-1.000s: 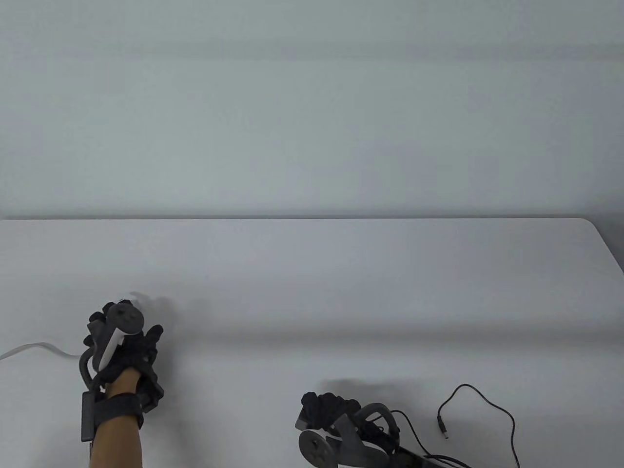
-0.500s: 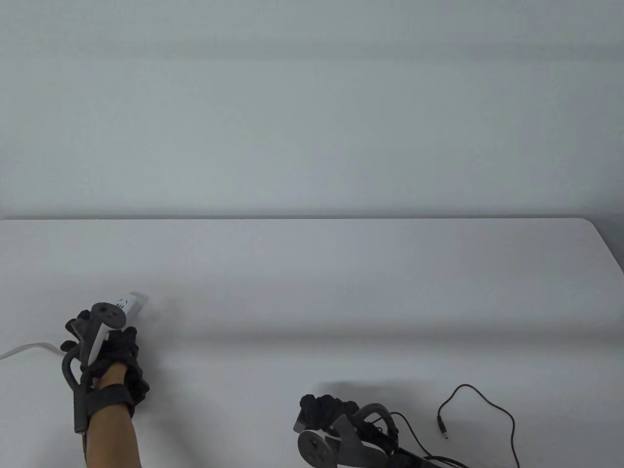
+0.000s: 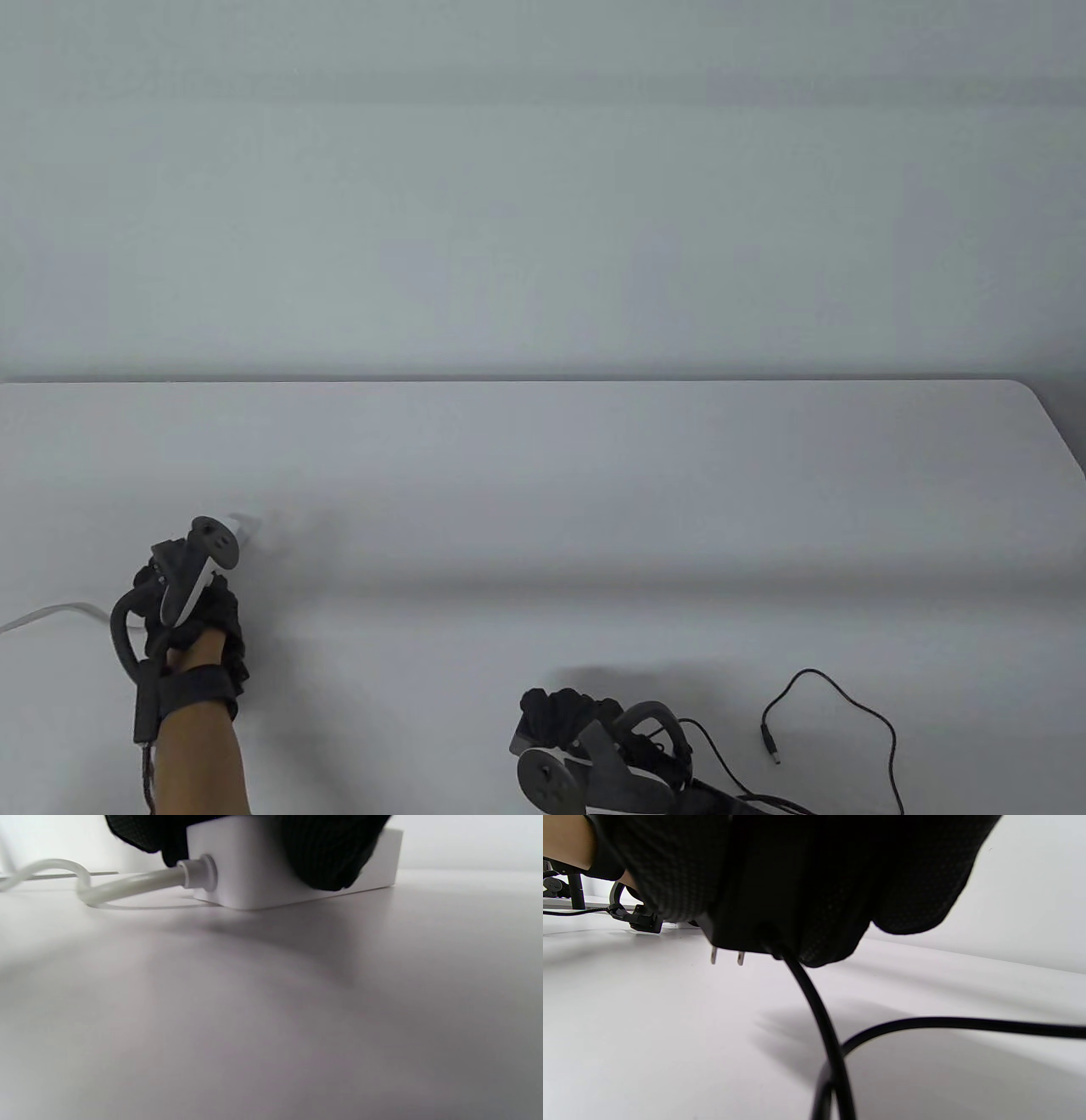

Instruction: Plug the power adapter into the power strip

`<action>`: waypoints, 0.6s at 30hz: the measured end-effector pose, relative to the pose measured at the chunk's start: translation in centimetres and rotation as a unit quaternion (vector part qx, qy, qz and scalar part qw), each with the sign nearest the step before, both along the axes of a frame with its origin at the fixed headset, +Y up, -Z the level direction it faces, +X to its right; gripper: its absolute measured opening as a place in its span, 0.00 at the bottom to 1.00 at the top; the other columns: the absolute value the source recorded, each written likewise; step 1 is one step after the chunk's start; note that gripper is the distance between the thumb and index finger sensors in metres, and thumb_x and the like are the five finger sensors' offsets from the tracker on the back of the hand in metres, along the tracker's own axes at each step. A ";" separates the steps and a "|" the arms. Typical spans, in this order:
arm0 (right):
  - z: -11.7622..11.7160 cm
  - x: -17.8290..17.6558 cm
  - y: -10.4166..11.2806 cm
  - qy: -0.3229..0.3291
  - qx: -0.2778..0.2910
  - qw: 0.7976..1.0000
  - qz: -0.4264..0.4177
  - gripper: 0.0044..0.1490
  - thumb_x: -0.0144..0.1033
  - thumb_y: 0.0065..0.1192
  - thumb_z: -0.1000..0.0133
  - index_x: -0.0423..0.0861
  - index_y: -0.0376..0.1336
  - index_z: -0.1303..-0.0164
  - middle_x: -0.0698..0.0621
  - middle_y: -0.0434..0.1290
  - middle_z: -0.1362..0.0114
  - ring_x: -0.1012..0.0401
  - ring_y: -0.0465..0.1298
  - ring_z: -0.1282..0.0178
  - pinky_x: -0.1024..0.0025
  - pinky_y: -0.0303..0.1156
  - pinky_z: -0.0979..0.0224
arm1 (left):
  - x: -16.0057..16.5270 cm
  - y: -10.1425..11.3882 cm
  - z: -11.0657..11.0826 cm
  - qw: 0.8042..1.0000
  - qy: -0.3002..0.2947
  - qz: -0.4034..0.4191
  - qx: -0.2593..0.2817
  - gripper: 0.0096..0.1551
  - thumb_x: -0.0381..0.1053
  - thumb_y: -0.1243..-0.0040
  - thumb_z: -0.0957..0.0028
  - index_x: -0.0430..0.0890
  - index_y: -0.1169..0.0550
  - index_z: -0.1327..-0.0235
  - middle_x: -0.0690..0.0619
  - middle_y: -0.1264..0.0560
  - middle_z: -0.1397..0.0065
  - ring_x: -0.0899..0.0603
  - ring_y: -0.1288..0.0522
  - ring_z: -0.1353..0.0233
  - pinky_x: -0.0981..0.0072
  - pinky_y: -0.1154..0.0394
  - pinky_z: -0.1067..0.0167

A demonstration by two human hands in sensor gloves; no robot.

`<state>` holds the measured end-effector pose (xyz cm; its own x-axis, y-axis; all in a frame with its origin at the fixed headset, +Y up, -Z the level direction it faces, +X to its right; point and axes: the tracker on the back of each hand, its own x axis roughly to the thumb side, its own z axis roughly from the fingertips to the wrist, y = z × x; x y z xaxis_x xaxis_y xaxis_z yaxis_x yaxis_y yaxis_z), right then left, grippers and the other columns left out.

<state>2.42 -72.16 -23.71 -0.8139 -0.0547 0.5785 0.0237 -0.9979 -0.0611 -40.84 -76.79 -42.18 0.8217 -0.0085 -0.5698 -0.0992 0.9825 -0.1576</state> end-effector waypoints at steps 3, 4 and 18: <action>-0.1 0.1 -0.1 0.001 0.000 1.000 -0.004 0.46 0.52 0.69 0.49 0.35 0.60 0.29 0.44 0.75 0.40 0.59 0.85 0.47 0.51 0.82 0.38 | 0.2 0.1 0.3 1.000 -0.010 0.010 0.004 0.48 0.51 0.38 0.50 0.37 0.44 0.21 0.31 0.37 0.22 0.27 0.32 0.26 0.37 0.35 0.28; -0.2 0.1 -0.1 0.003 0.000 1.000 -0.005 0.46 0.52 0.69 0.49 0.36 0.60 0.29 0.44 0.75 0.39 0.59 0.84 0.47 0.51 0.82 0.38 | 0.3 0.2 0.4 1.000 -0.012 0.014 0.010 0.48 0.50 0.37 0.50 0.37 0.43 0.21 0.30 0.37 0.22 0.26 0.32 0.26 0.36 0.35 0.28; -0.8 0.7 0.2 0.005 -0.006 0.999 -0.032 0.46 0.52 0.69 0.50 0.37 0.61 0.28 0.44 0.75 0.39 0.59 0.84 0.46 0.49 0.80 0.36 | 4.2 4.1 4.1 0.985 -0.037 0.154 0.073 0.47 0.48 0.31 0.53 0.42 0.38 0.20 0.35 0.37 0.19 0.27 0.35 0.23 0.35 0.37 0.27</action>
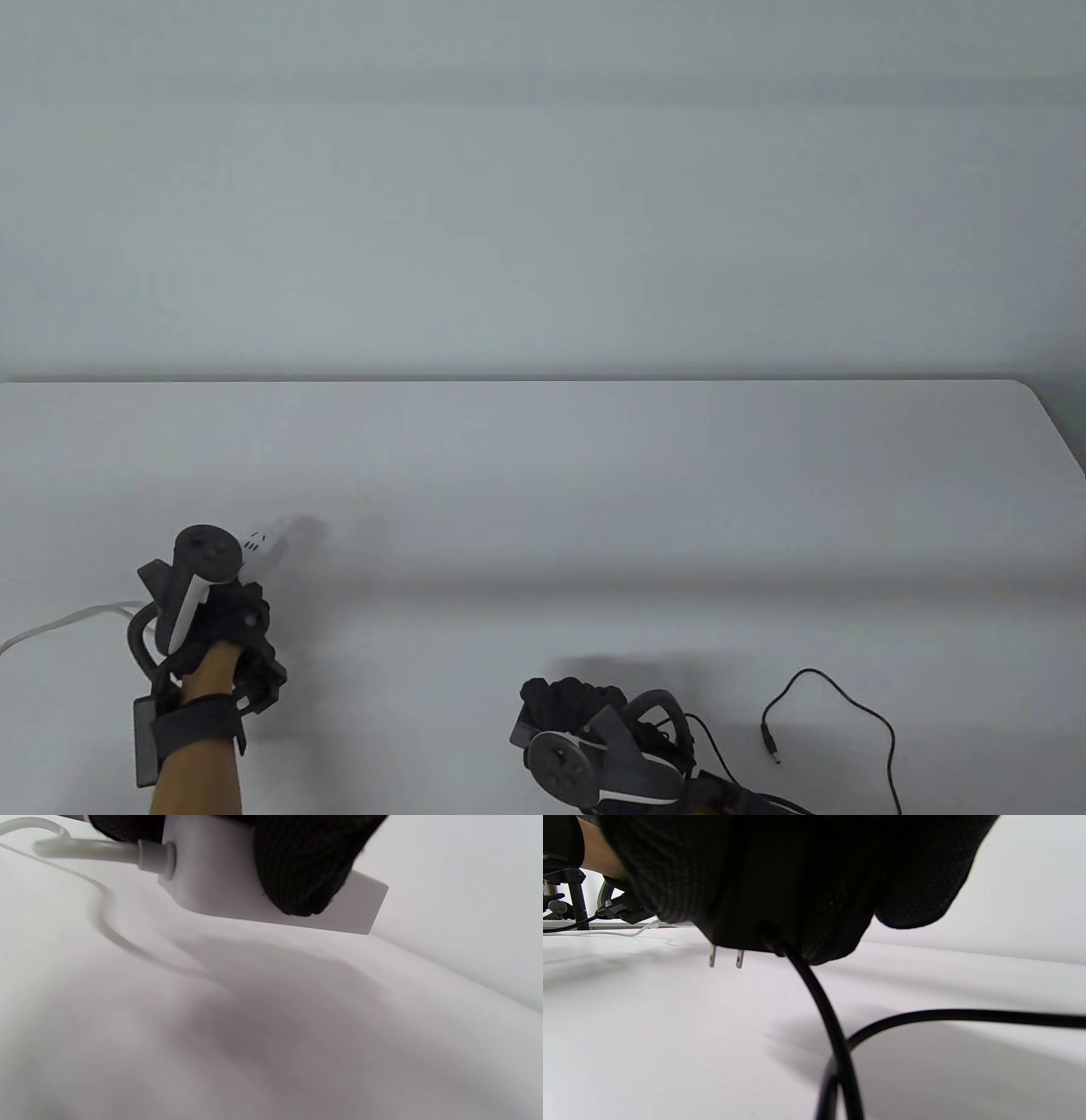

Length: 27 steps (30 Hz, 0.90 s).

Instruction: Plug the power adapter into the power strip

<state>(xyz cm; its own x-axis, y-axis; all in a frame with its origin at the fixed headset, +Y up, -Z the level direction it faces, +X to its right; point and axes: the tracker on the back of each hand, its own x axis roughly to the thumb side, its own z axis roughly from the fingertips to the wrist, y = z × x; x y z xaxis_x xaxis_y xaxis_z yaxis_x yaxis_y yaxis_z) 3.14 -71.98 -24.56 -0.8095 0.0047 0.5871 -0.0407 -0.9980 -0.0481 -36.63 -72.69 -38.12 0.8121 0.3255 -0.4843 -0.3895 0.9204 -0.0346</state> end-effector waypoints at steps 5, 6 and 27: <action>0.1 0.1 0.0 0.001 0.005 1.000 0.004 0.46 0.52 0.70 0.50 0.37 0.61 0.28 0.44 0.75 0.39 0.58 0.84 0.46 0.49 0.80 0.36 | 2.8 0.5 1.6 0.998 -0.057 0.012 -0.003 0.47 0.47 0.30 0.54 0.44 0.37 0.20 0.36 0.36 0.19 0.27 0.36 0.23 0.35 0.37 0.26; 0.1 0.2 0.0 0.000 0.005 1.000 0.002 0.46 0.52 0.70 0.50 0.37 0.61 0.28 0.44 0.75 0.39 0.58 0.84 0.46 0.49 0.80 0.36 | 3.2 0.6 1.9 0.998 -0.066 0.016 -0.004 0.47 0.47 0.30 0.54 0.45 0.37 0.20 0.37 0.37 0.19 0.28 0.36 0.23 0.35 0.38 0.26; -0.2 0.8 0.7 -0.009 0.013 1.000 -0.018 0.46 0.52 0.70 0.50 0.38 0.62 0.28 0.44 0.76 0.38 0.58 0.84 0.46 0.48 0.79 0.34 | 15.8 -1.5 7.8 0.957 -0.276 0.074 -0.050 0.47 0.46 0.29 0.54 0.47 0.36 0.19 0.39 0.38 0.18 0.28 0.38 0.22 0.35 0.38 0.26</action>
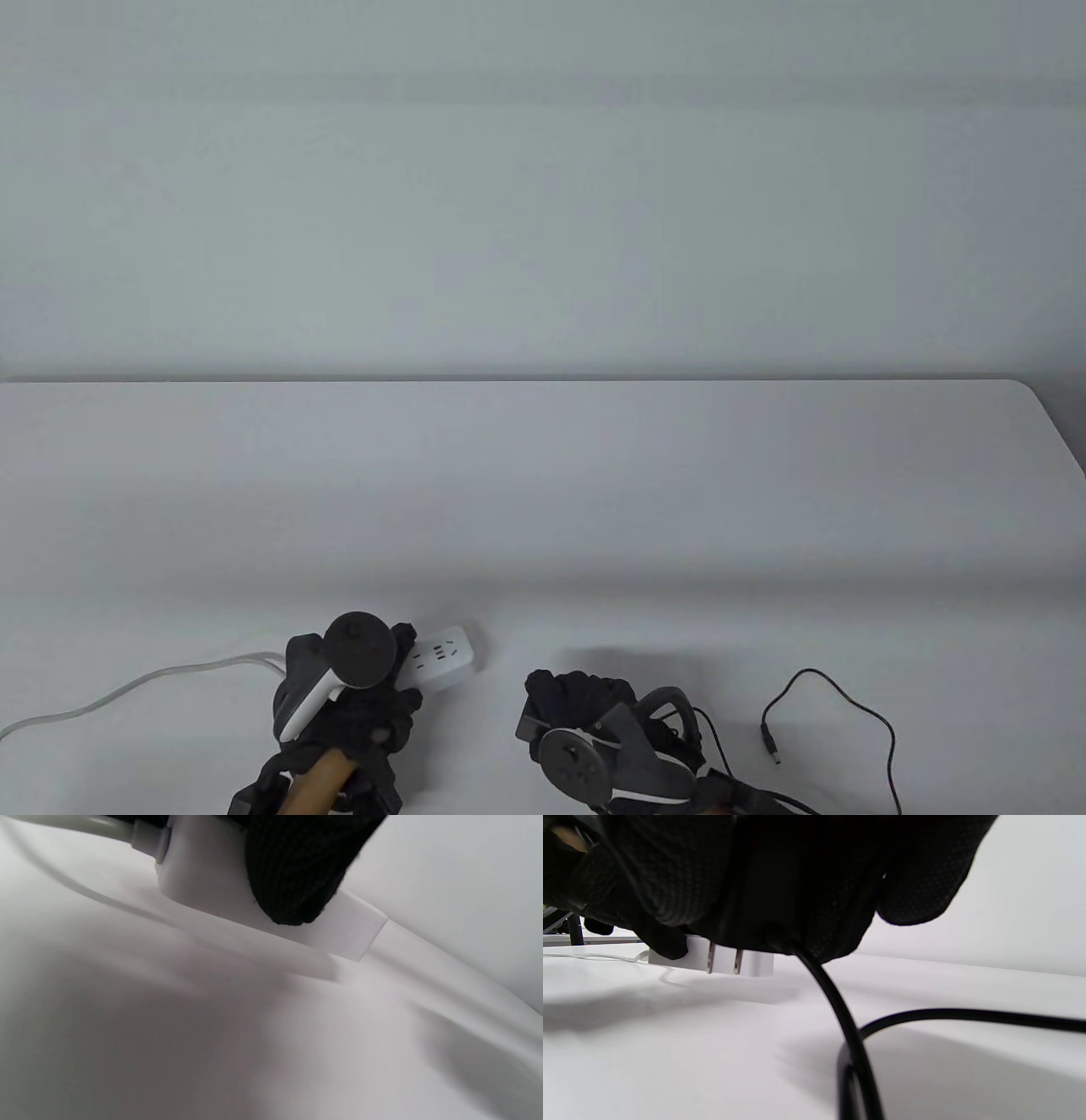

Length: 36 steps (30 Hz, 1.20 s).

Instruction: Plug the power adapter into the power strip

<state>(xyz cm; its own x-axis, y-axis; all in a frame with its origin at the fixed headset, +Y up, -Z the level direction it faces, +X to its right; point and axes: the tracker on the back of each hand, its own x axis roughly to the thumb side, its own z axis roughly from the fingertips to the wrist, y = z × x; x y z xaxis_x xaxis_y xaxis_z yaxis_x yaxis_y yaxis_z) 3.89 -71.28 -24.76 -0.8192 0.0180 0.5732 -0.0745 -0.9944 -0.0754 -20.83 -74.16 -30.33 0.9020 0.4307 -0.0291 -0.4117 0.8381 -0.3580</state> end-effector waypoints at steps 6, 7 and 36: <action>-0.2 0.3 0.4 -0.004 0.006 1.000 -0.008 0.46 0.52 0.70 0.50 0.38 0.62 0.28 0.44 0.76 0.38 0.58 0.84 0.46 0.47 0.79 0.34 | 2.5 -0.8 0.6 0.998 -0.056 0.011 0.002 0.48 0.46 0.28 0.55 0.47 0.36 0.19 0.40 0.38 0.19 0.29 0.38 0.22 0.35 0.38 0.26; -0.2 0.4 0.4 -0.005 0.007 1.000 -0.009 0.46 0.52 0.70 0.50 0.38 0.62 0.28 0.44 0.76 0.38 0.58 0.84 0.46 0.47 0.79 0.34 | 3.0 -1.0 0.7 0.998 -0.068 0.015 0.004 0.48 0.46 0.28 0.55 0.47 0.36 0.20 0.40 0.38 0.19 0.29 0.38 0.22 0.35 0.38 0.26; -2.3 0.4 -1.1 -0.018 -0.007 1.000 0.020 0.45 0.50 0.68 0.50 0.43 0.59 0.24 0.47 0.74 0.32 0.58 0.82 0.39 0.38 0.71 0.28 | 6.7 -3.6 2.1 0.984 -0.170 0.044 0.037 0.48 0.49 0.24 0.57 0.51 0.34 0.21 0.46 0.36 0.19 0.35 0.36 0.20 0.36 0.39 0.24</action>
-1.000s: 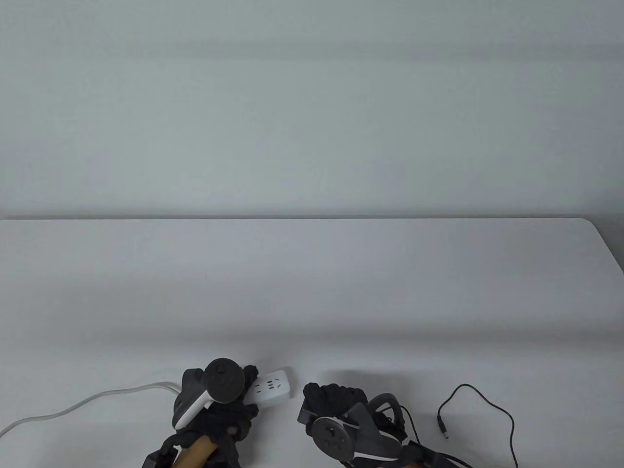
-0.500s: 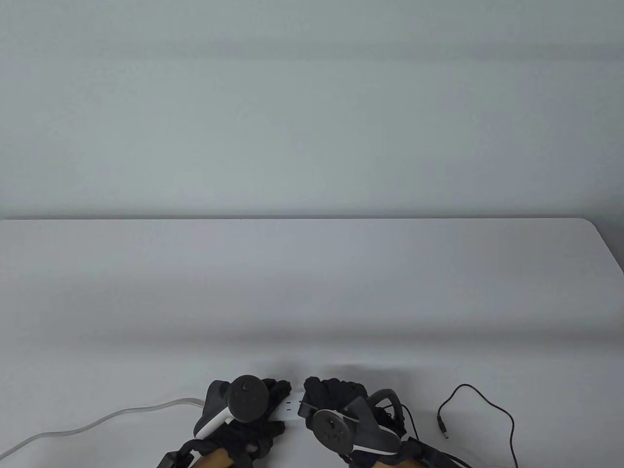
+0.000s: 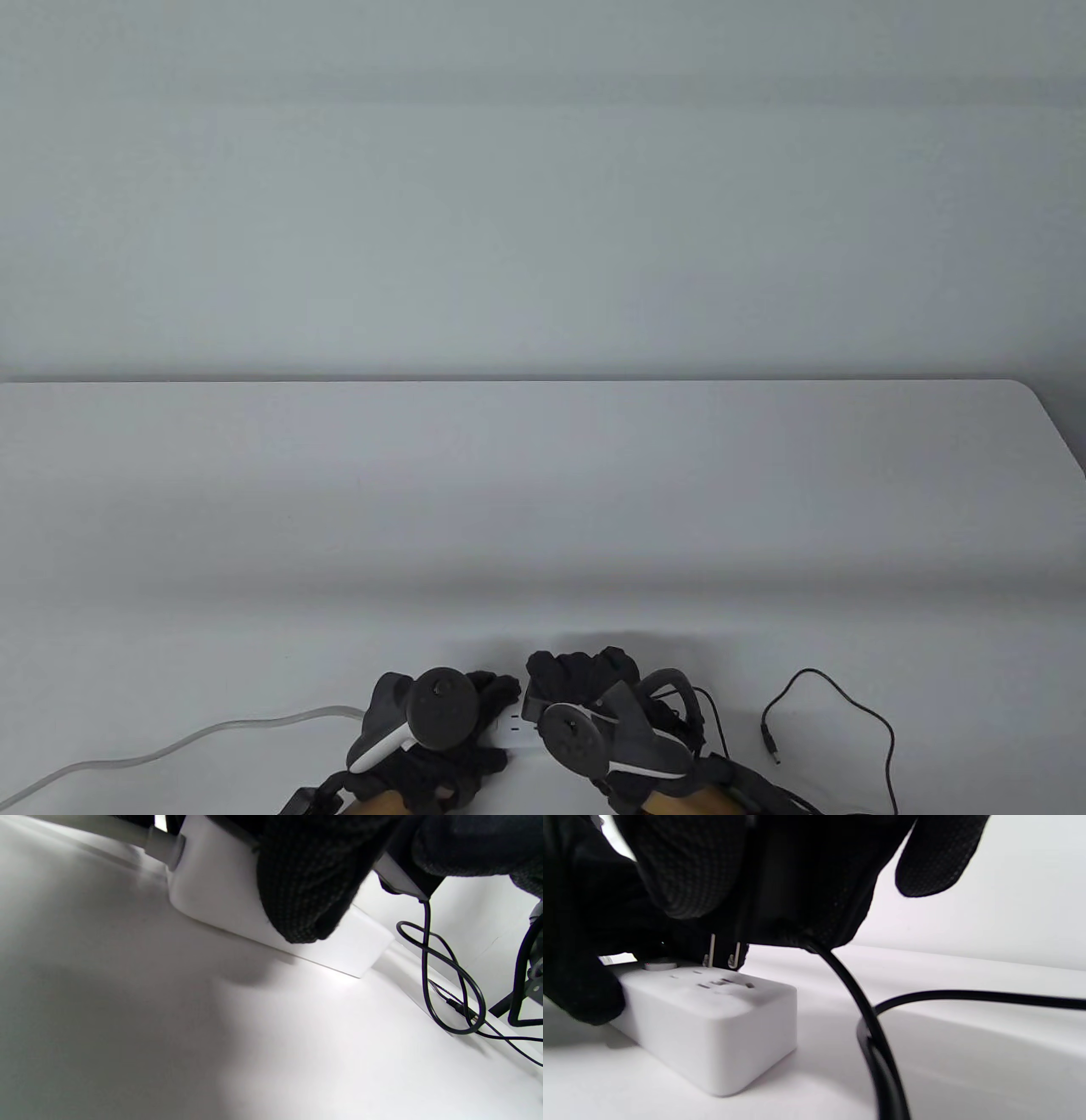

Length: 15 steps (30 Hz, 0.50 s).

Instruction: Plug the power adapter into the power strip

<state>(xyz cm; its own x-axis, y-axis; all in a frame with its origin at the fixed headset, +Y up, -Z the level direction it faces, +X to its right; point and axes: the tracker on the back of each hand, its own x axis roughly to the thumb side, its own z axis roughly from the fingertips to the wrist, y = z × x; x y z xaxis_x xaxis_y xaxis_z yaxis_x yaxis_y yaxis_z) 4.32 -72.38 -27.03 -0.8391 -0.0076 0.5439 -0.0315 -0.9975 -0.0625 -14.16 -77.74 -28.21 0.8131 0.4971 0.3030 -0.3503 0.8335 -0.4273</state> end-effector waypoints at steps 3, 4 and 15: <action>0.0 0.0 -0.1 0.002 -0.004 1.000 0.002 0.45 0.50 0.68 0.50 0.44 0.59 0.24 0.47 0.73 0.32 0.58 0.82 0.39 0.37 0.70 0.27 | 0.0 0.0 0.0 1.000 0.001 0.000 -0.002 0.48 0.49 0.24 0.57 0.52 0.34 0.21 0.46 0.36 0.19 0.35 0.35 0.20 0.36 0.39 0.24; 0.0 -0.1 0.0 0.005 -0.006 1.000 0.005 0.45 0.50 0.68 0.50 0.45 0.59 0.24 0.48 0.73 0.32 0.58 0.82 0.39 0.38 0.70 0.27 | 0.0 0.0 0.0 1.000 0.001 0.000 -0.002 0.48 0.49 0.24 0.57 0.51 0.34 0.21 0.46 0.36 0.19 0.35 0.36 0.20 0.36 0.39 0.24; 0.1 -0.6 -0.3 0.015 0.000 0.999 0.031 0.43 0.48 0.69 0.51 0.50 0.60 0.24 0.50 0.72 0.30 0.58 0.80 0.35 0.36 0.67 0.25 | -0.1 0.0 0.0 1.000 0.000 0.002 -0.005 0.48 0.50 0.25 0.57 0.52 0.34 0.21 0.47 0.36 0.19 0.36 0.36 0.20 0.37 0.39 0.24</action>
<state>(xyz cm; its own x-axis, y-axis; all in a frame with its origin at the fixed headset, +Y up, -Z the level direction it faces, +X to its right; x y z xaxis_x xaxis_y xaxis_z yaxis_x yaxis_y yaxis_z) 3.68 -72.69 -26.91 -0.8200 -0.0596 0.5693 0.0291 -0.9976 -0.0626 -14.29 -77.70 -28.22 0.8109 0.5035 0.2981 -0.3537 0.8277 -0.4356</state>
